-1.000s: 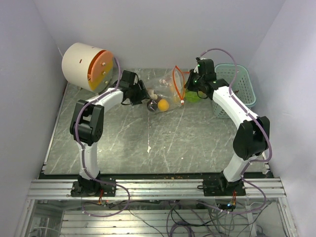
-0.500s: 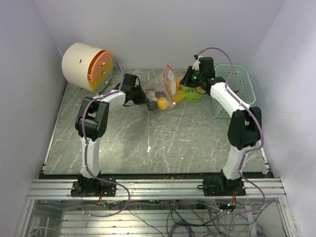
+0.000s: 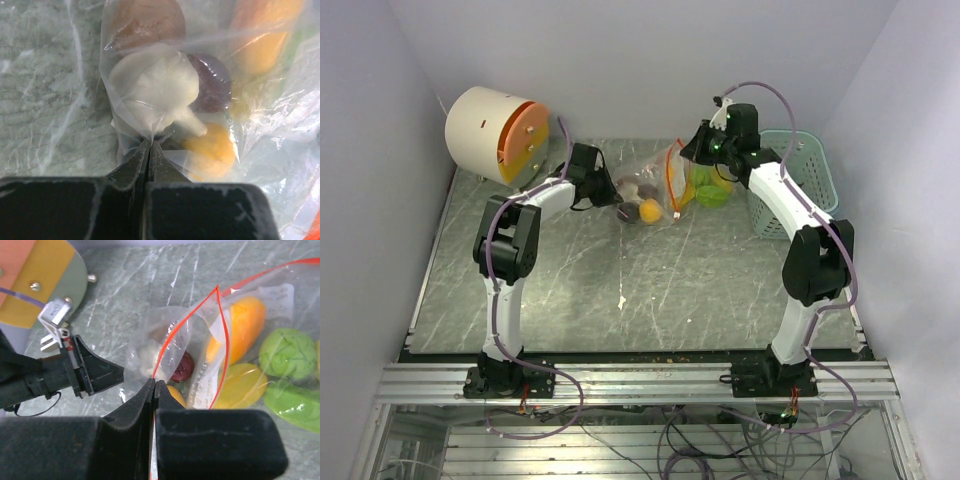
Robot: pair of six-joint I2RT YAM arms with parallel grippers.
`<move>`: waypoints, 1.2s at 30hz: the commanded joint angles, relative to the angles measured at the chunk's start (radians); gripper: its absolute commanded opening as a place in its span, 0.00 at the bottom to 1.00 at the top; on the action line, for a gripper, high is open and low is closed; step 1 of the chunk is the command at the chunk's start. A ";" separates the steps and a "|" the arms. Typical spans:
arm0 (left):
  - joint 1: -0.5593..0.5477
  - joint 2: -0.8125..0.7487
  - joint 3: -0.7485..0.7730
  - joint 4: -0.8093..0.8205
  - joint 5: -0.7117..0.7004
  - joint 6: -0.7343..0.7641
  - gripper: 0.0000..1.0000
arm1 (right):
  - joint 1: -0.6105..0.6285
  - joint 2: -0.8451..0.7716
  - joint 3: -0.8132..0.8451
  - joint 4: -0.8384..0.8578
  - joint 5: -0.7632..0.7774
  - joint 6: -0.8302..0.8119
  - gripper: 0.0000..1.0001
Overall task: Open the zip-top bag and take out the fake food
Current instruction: Adjust the zipper food storage bag at the center of the board, then pick up the fake fruit from the zipper food storage bag.
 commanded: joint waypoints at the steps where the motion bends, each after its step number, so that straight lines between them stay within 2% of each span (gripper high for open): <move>1: 0.002 -0.055 -0.002 -0.057 -0.015 0.066 0.07 | 0.007 -0.011 -0.052 0.046 -0.050 0.013 0.00; 6: -0.005 -0.111 -0.080 -0.061 -0.022 0.067 0.07 | 0.008 -0.048 -0.159 0.064 -0.018 0.008 0.00; 14: -0.088 -0.206 -0.113 -0.184 -0.150 0.163 0.07 | 0.050 -0.076 -0.268 0.083 -0.069 0.005 0.00; 22: -0.141 -0.333 -0.236 -0.182 -0.178 0.137 0.07 | 0.082 -0.087 -0.409 0.170 -0.165 0.041 0.01; 26: -0.141 -0.362 -0.285 -0.176 -0.180 0.129 0.07 | 0.115 -0.075 -0.442 0.196 -0.177 0.049 0.18; 29: -0.141 -0.367 -0.299 -0.174 -0.177 0.129 0.07 | 0.145 -0.048 -0.448 0.187 -0.185 0.040 0.25; 36: -0.141 -0.368 -0.311 -0.164 -0.168 0.126 0.07 | 0.191 -0.032 -0.511 0.194 -0.151 0.034 0.34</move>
